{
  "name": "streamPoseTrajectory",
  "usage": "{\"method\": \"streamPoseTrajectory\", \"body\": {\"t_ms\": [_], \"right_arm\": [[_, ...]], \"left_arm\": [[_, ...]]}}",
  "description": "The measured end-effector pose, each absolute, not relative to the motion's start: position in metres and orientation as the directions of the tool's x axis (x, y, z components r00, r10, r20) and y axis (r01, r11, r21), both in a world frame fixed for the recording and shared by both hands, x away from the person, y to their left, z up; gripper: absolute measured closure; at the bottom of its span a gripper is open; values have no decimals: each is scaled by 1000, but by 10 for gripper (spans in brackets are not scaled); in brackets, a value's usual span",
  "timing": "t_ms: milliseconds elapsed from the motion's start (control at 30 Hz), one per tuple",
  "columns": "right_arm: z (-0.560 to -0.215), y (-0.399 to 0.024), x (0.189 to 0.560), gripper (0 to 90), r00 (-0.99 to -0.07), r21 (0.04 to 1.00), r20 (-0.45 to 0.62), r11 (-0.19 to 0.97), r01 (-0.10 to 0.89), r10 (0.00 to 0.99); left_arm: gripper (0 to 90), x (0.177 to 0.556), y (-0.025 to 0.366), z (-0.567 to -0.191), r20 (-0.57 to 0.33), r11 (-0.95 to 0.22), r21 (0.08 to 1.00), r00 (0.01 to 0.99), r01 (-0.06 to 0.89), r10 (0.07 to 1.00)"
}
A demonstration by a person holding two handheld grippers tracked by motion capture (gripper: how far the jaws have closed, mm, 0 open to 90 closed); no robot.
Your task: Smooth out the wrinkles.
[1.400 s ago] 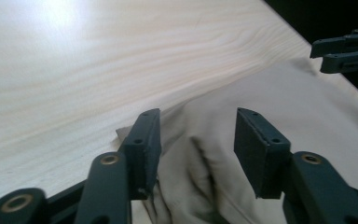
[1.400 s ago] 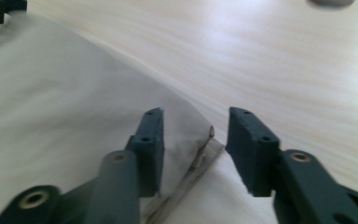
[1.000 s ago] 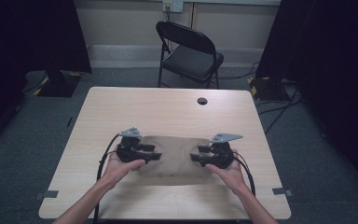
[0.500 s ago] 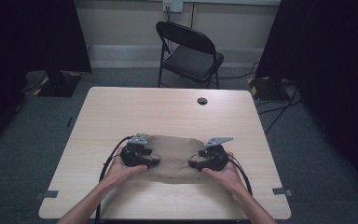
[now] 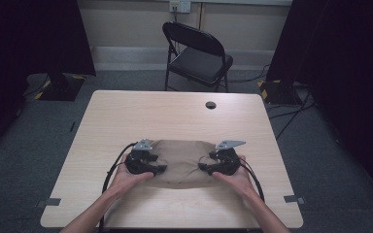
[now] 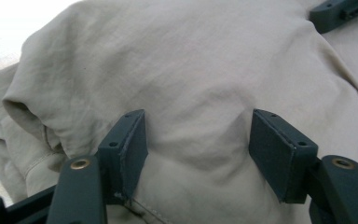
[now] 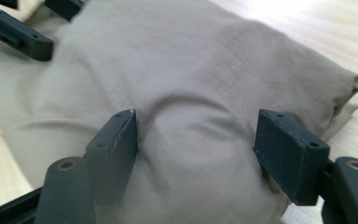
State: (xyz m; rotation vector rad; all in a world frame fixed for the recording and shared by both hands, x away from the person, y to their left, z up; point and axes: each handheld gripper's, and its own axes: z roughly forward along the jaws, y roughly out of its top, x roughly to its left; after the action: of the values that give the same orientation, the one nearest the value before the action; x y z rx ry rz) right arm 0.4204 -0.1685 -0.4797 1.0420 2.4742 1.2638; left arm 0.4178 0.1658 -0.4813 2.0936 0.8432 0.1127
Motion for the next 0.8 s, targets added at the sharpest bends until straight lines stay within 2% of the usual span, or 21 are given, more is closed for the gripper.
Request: {"method": "streamPoseTrajectory", "body": {"t_ms": [300,533,700,800], "right_arm": [[-463,-196,414,218,-680,780,204,302,548,705],[-452,-221,406,166,-628,791,209,248,559,749],[-450,-242,397,175,-590,801,245,183,570,770],[-447,-254,389,167,-563,804,243,162,573,790]], "left_arm": [[317,409,187,-465,-226,-358,771,753,526,618],[325,406,212,-454,-217,-302,777,685,552,695],[322,397,232,-452,-184,-325,764,671,557,718],[317,390,249,-450,-199,-294,770,651,566,732]]}}
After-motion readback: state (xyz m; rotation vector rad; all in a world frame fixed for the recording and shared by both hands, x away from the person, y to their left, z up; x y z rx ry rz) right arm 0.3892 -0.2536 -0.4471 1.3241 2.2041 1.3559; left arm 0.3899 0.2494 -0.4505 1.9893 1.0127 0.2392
